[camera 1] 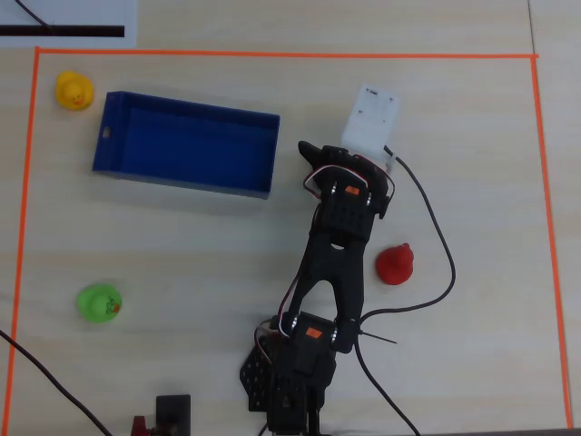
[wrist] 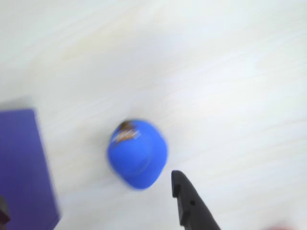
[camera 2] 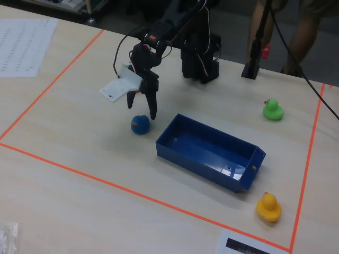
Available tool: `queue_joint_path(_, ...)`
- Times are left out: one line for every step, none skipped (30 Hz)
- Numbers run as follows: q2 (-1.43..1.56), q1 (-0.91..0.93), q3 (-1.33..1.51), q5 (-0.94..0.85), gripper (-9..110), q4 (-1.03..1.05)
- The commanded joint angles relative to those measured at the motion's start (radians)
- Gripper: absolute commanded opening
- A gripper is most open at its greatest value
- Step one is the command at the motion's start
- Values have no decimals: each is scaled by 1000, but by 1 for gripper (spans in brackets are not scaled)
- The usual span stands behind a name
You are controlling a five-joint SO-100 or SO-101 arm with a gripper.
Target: Grasp blue duck and put it into box.
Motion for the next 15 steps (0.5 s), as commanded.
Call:
queue_joint_path(-8,34,18,-18,45,-97)
queue_joint_path(-15,37,34,-23,45,-117)
queue_joint_path(-21,40,49,-25,45,-133)
queue_joint_path(-26,41,64,-25,45,-149)
queue_joint_path(-29,41,81,-21,45,-161)
queue_joint_path(-34,41,95,-14,45,-167)
queue_joint_path(-37,41,110,-14,45,-173)
queue_joint_path(-41,40,130,-14,45,-189)
queue_joint_path(-46,38,152,-11,45,-216)
queue_joint_path(-52,37,169,-9,45,-238)
queue_joint_path(-60,34,183,-3,45,-255)
queue_joint_path(-64,32,195,0,45,-270)
queue_joint_path(-67,29,209,5,45,-287)
queue_joint_path(-72,26,222,12,45,-305)
queue_joint_path(-75,25,235,17,45,-327)
